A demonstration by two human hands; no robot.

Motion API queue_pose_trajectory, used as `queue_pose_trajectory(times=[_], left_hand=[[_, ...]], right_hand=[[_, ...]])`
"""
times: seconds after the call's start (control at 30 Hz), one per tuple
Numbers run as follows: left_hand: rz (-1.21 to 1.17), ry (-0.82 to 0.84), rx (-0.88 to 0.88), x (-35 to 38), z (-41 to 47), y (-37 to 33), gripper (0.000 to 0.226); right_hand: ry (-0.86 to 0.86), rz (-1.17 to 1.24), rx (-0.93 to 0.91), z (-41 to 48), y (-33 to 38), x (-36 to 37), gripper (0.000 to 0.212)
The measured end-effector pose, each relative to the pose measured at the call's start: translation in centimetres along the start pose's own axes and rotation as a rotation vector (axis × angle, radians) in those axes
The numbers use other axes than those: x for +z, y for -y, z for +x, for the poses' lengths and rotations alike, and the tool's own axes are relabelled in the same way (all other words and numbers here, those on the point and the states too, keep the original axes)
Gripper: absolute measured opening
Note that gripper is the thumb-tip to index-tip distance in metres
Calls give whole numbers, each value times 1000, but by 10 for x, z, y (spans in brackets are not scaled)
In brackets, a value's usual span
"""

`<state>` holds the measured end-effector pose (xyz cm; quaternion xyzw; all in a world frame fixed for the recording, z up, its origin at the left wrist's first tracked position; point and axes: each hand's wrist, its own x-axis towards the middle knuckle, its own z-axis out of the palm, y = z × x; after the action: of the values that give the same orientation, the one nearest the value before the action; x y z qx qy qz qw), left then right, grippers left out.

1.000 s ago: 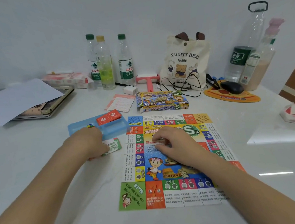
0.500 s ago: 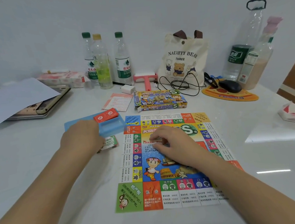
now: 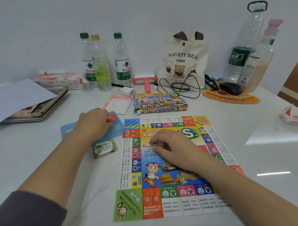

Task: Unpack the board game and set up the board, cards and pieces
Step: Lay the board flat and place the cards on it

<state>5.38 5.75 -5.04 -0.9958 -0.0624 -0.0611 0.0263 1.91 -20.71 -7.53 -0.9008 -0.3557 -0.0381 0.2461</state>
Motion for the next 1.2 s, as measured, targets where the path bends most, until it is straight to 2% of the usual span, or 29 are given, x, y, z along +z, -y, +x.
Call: queue_pose_trajectory(times=[0.3, 0.7, 0.77, 0.87, 1.03, 1.13, 1.2], left_hand=[[112, 70, 46, 2, 12, 6, 18], [4, 112, 65, -7, 14, 5, 10], [-65, 112, 65, -8, 13, 8, 17], [-139, 54, 73, -11, 10, 9, 21], [-395, -188, 64, -23, -5, 6, 12], [-369, -177, 99, -36, -26, -15, 15], [-332, -138, 135, -40, -43, -32, 24]], right_hand=[[-6, 9, -2, 0, -1, -1, 23], [-2, 12, -1, 0, 0, -1, 23], [-1, 15, 1, 0, 0, -1, 22], [3, 15, 6, 0, 0, -1, 22], [11, 28, 8, -1, 1, -2, 23], [-29, 72, 56, -1, 0, -6, 22], [-108, 202, 138, -1, 2, -10, 19]])
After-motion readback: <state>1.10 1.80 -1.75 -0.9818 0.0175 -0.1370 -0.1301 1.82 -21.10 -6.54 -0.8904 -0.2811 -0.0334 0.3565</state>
